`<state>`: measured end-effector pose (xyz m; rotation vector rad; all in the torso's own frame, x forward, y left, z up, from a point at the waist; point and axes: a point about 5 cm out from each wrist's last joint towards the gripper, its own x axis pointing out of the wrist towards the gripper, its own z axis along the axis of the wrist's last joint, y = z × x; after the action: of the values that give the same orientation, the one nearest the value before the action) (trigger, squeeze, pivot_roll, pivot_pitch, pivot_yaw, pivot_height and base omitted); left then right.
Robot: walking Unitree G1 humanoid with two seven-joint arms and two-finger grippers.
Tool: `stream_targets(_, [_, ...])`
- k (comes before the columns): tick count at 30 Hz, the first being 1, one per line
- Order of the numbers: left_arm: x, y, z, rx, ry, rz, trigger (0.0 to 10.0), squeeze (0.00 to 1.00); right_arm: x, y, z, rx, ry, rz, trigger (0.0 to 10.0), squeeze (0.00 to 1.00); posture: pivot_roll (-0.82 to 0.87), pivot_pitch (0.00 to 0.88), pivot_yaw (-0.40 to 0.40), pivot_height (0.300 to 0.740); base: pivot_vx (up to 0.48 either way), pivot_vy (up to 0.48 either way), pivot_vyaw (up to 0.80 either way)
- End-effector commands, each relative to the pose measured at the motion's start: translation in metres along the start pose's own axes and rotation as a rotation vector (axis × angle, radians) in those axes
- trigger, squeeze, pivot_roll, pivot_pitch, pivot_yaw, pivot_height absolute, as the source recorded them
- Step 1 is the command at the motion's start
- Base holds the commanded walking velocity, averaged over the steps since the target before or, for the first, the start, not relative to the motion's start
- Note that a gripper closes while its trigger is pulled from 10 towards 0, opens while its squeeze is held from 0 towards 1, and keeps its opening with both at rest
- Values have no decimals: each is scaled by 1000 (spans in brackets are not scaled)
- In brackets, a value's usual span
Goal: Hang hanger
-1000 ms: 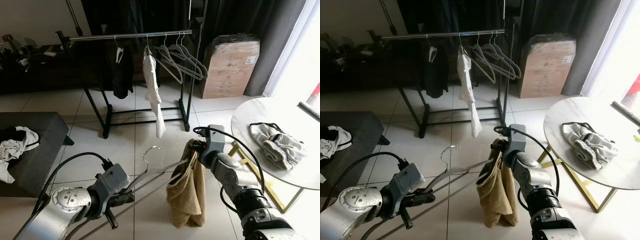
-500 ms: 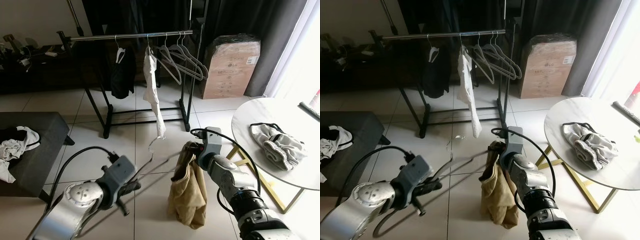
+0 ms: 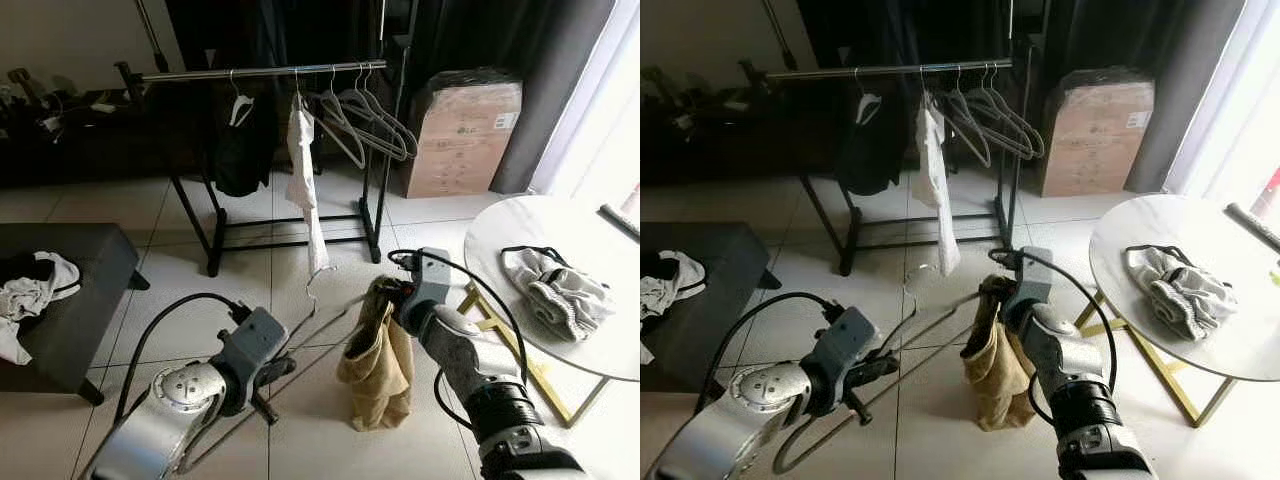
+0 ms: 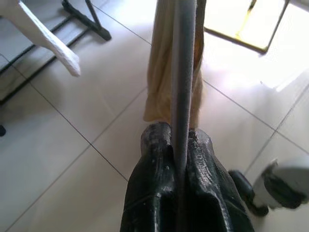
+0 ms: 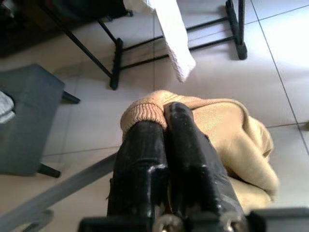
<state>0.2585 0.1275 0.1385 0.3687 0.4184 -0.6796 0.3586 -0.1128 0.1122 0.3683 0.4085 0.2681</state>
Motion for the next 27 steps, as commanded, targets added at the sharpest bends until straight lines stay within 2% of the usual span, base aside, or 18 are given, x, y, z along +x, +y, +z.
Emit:
stream_targets(1, [4, 6, 9, 8, -53, 65, 10000, 0, -2, 22, 5, 61, -17, 93, 10000, 0, -4, 143, 8, 740, 0, 0, 0])
stream_targets(4, [9, 5, 15, -9, -102, 78, 10000, 0, -8, 29, 9, 106, -30, 112, 10000, 0, -9, 146, 8, 740, 0, 0, 0])
stream_targets(6, [12, 3, 16, 9, -115, 80, 10000, 0, -12, 30, 11, 132, -37, 113, 10000, 0, -10, 147, 8, 740, 0, 0, 0])
stream_targets(8, [17, -1, 15, 9, -117, 88, 10000, 0, -20, 32, 15, 134, -47, 102, 10000, 0, -17, 148, 6, 740, 0, 0, 0])
stream_targets(15, [21, -8, 19, -34, -163, 55, 10000, 0, -31, 42, 11, 160, -35, 123, 10000, 0, -18, 148, 4, 740, 0, 0, 0])
stream_targets(19, [23, -8, 26, -41, -200, 45, 10000, 0, -39, 58, 1, 213, 12, 174, 10000, 0, -15, 149, 4, 740, 0, 0, 0])
stream_targets(21, [24, -7, 28, -42, -206, 55, 10000, 0, -49, 73, 0, 219, 30, 242, 10000, 0, -17, 150, 4, 740, 0, 0, 0])
stream_targets(23, [25, -7, 29, -45, -207, 56, 10000, 0, -52, 77, 1, 235, 31, 260, 10000, 0, -23, 151, 2, 740, 0, 0, 0])
stream_targets(27, [27, -10, 28, -48, -195, 36, 10000, 0, -47, 67, 1, 240, 10, 185, 10000, 0, -21, 148, 2, 740, 0, 0, 0])
